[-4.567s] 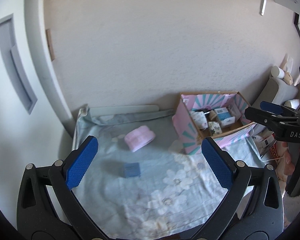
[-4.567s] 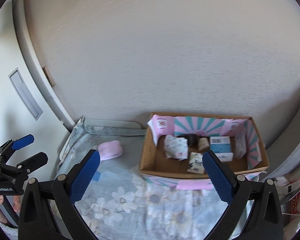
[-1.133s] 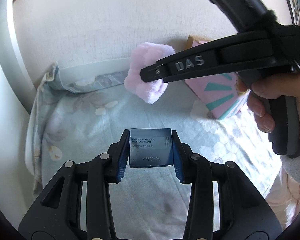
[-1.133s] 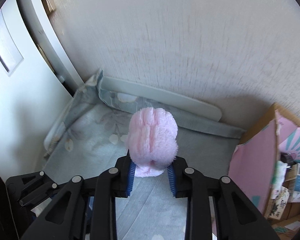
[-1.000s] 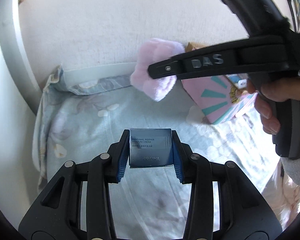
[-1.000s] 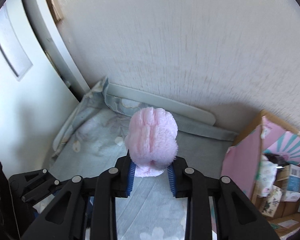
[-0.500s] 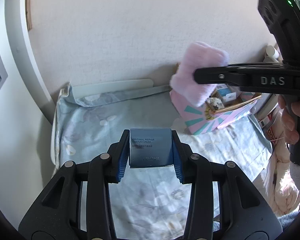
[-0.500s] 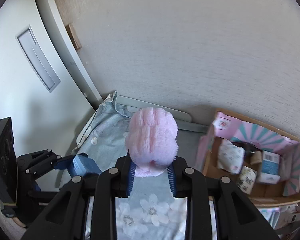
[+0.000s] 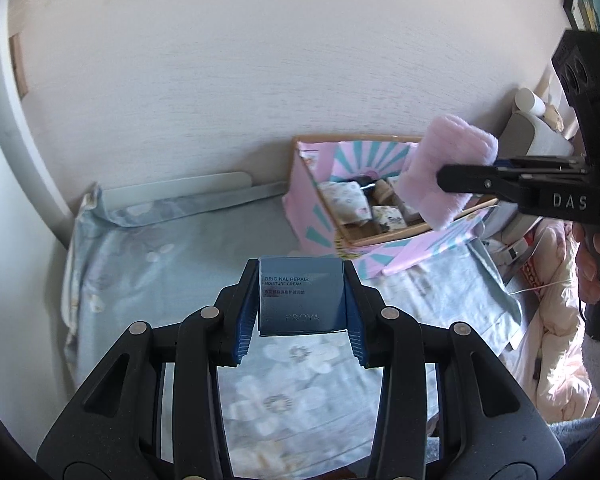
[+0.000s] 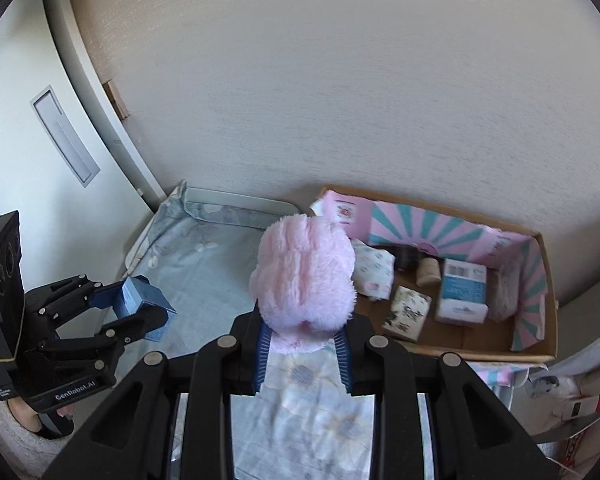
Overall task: Organize objects
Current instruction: 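Lift and carry the pink sock and blue box over the cardboard box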
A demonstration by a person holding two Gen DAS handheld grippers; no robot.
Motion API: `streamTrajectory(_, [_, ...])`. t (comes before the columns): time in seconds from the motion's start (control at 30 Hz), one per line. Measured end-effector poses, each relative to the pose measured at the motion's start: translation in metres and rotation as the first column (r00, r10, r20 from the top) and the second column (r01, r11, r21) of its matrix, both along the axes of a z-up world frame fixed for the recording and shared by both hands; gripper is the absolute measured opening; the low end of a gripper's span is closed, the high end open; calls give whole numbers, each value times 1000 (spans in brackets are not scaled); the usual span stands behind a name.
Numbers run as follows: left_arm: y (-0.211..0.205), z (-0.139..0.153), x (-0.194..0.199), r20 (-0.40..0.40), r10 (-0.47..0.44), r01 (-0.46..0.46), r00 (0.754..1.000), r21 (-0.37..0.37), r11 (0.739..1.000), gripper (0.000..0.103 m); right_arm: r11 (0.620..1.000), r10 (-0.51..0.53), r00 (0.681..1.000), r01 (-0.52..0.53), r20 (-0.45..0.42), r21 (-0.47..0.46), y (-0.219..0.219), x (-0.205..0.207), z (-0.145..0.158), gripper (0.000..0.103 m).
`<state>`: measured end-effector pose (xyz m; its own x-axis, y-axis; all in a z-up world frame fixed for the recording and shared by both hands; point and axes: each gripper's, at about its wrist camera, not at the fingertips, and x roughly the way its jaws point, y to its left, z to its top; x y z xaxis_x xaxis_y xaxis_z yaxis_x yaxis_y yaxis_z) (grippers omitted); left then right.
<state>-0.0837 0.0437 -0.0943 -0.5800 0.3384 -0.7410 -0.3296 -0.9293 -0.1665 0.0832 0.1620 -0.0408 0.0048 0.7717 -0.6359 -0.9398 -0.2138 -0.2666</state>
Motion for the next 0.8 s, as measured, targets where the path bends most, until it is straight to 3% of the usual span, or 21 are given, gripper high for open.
streamTrajectory(0.33, [59,-9,1,31,-11,10,999,12,1000,35,999,-37,999,37,1,-29,-17,64,-3,26])
streamTrajectory(0.73, [107,-14,-7,43,38,-40,998,50,998,35,998,-30,999,31,32,-47,-28,116,-1,26])
streamTrajectory(0.8, [113,-13,-8,-16,64,-64,998,36,997,35,999,-25,999,27,37,-46,-29,122,2,26])
